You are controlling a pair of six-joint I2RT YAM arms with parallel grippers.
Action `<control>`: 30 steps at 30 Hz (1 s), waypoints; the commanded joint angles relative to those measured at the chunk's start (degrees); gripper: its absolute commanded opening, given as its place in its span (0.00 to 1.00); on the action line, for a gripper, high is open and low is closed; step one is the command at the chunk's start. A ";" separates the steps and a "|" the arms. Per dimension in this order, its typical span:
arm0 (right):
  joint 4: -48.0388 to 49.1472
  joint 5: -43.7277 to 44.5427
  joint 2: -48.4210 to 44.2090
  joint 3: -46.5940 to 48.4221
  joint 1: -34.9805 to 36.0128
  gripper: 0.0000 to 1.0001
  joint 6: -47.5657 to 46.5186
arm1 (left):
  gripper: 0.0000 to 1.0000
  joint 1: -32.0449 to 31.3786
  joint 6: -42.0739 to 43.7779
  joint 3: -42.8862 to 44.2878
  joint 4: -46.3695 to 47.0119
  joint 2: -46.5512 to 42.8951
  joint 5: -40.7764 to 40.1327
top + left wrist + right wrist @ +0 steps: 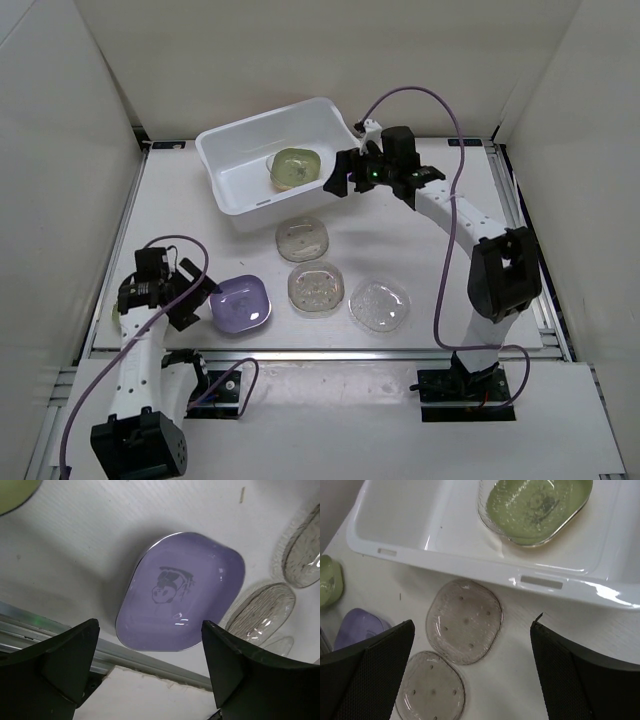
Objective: Place the plates into the plastic bin on the countertop
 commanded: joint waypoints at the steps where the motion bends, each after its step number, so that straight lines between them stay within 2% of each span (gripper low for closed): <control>1: 1.67 0.93 -5.06 -1.97 -0.21 0.99 -1.25 | 0.93 -0.30 1.66 -2.40 0.86 0.23 2.60; 9: 0.53 1.91 -5.60 -2.50 -0.03 0.99 -1.43 | 0.79 -0.30 -2.38 -2.32 0.33 6.90 -1.28; 15: 1.23 2.79 -5.07 -2.41 -0.21 0.99 -1.08 | 0.76 -1.35 -8.53 -1.53 1.02 9.64 -4.53; 17: 1.58 3.05 -5.07 -2.15 -0.21 0.99 -0.90 | 0.76 -4.50 -11.08 -1.70 3.13 10.43 -5.14; 22: 1.41 3.84 -4.54 -0.74 -1.26 0.99 -1.25 | 0.76 -14.50 -14.33 -0.57 6.48 20.25 -8.66; 25: 1.23 3.75 -4.72 -0.57 -2.31 0.99 -0.90 | 0.63 -18.31 -15.22 2.85 5.69 25.71 -13.23; 26: 1.05 3.67 -4.72 -0.48 -2.49 0.99 -0.90 | 0.53 -19.01 -15.48 3.74 5.95 26.59 -13.67; 28: 0.53 3.76 -5.07 -0.65 -3.10 0.99 -0.90 | 0.39 -20.42 -16.35 5.23 5.34 27.65 -15.25; 29: 0.53 3.67 -5.07 -0.74 -3.02 0.99 -0.90 | 0.28 -20.42 -16.62 6.72 4.90 27.65 -15.95; 30: 0.53 3.75 -5.59 -0.92 -3.37 0.99 -0.90 | 0.22 -20.69 -17.15 7.43 4.03 27.31 -17.35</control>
